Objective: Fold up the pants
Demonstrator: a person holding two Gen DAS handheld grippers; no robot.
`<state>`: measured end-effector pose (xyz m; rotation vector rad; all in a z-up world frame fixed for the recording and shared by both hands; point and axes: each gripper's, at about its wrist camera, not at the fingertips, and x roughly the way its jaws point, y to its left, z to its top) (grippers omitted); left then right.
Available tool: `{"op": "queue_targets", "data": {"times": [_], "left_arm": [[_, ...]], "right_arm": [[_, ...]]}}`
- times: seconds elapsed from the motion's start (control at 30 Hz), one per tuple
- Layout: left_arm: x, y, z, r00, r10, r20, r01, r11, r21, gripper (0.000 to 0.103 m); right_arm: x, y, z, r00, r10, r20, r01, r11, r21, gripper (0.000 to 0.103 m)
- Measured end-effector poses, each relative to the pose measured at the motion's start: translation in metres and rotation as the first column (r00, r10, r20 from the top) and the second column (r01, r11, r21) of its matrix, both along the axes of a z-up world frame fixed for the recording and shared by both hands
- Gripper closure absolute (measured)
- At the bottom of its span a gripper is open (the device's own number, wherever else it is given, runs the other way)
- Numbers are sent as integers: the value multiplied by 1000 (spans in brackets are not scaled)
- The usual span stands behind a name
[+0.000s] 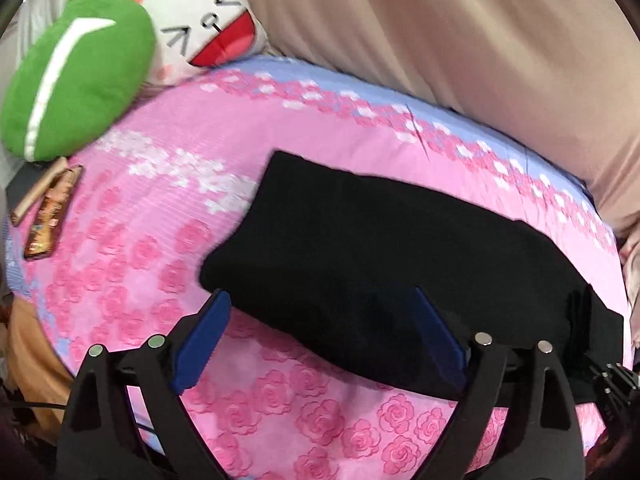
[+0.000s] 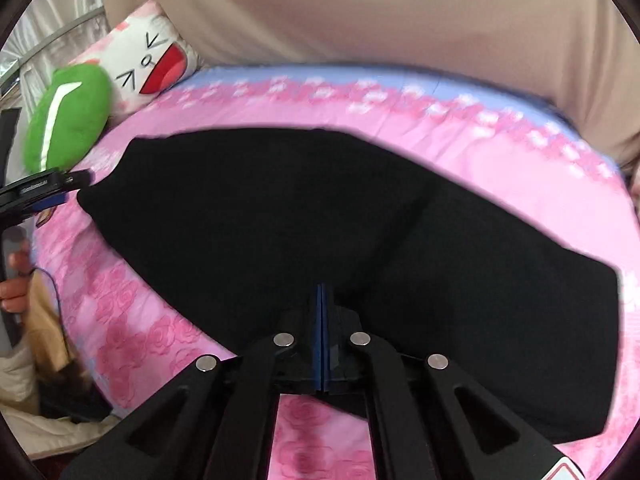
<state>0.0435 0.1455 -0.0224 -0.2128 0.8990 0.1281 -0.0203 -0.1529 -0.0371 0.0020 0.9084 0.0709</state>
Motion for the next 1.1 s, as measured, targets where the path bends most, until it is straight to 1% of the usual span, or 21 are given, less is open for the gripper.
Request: {"op": "queue_targets", "data": {"times": [0.03, 0.1, 0.13, 0.23, 0.3, 0.33, 0.4, 0.43, 0.5, 0.53, 0.6, 0.67, 0.7, 0.73, 0.77, 0.8, 0.87, 0.9, 0.97, 1.03, 1.1], "left_arm": [[4, -1, -5, 1000, -10, -15, 9, 1000, -18, 14], [8, -3, -11, 999, -23, -27, 22, 999, -26, 14], [9, -3, -13, 999, -27, -29, 27, 1000, -17, 14], [15, -3, -19, 999, -27, -32, 28, 1000, 8, 12], [21, -2, -26, 999, -26, -41, 28, 999, 35, 9], [25, -1, -30, 998, -20, -52, 23, 998, 53, 9], [33, 1, -42, 997, -18, -78, 23, 997, 67, 9], [34, 2, -44, 996, -24, -82, 29, 998, 62, 9], [33, 2, -40, 997, -39, -67, 44, 997, 70, 9], [32, 2, -38, 997, -47, -53, 51, 996, 75, 9], [36, 3, -39, 997, -51, -54, 54, 996, 69, 9], [42, 3, -44, 996, -49, -69, 54, 996, 71, 9], [44, 1, -45, 996, -51, -70, 57, 995, 79, 9], [44, 0, -46, 996, -54, -69, 60, 994, 90, 9], [44, -2, -46, 996, -59, -67, 66, 993, 102, 8], [44, -2, -47, 996, -63, -66, 70, 992, 105, 8], [44, -1, -49, 995, -71, -64, 77, 991, 106, 7], [44, -1, -49, 995, -76, -62, 82, 991, 108, 6], [46, -4, -51, 995, -79, -66, 87, 989, 122, 5], [46, -6, -50, 995, -75, -68, 83, 988, 132, 5], [45, -4, -48, 995, -72, -67, 79, 991, 111, 5]], "right_arm": [[4, -3, -4, 999, -49, -14, 49, 998, -38, 100], [9, -6, 2, 999, -53, 1, 53, 999, 15, 94], [13, -2, 7, 1000, -28, 14, 27, 998, 49, 91], [30, 23, 15, 998, 44, 40, -47, 996, 73, 90], [48, 36, 11, 996, 81, 22, -83, 989, 124, 90], [67, 42, -2, 995, 104, -12, -101, 985, 140, 91], [93, 53, -27, 993, 78, -84, -74, 996, 45, 94], [104, 51, -30, 995, 60, -78, -56, 997, 45, 96], [112, 51, -19, 996, 48, -78, -41, 995, 93, 96], [116, 50, -8, 998, 47, -40, -42, 993, 114, 96], [133, 53, -2, 999, 28, -19, -26, 996, 82, 96], [167, 47, -18, 998, -31, -59, 32, 999, 18, 96], [180, 42, -28, 997, -38, -69, 40, 999, 25, 99], [184, 38, -26, 998, -52, -43, 54, 998, 34, 103], [193, 40, -23, 996, -65, -57, 67, 997, 43, 103], [195, 38, -19, 995, -75, -62, 78, 995, 62, 103], [195, 42, -6, 998, -69, -10, 70, 996, 56, 102], [199, 44, -7, 998, -69, -7, 69, 997, 37, 102], [216, 44, -28, 995, -78, -65, 77, 997, -11, 103], [212, 47, -23, 995, -91, -40, 90, 996, -21, 103], [198, 54, -7, 996, -87, -6, 87, 996, -14, 96]]}}
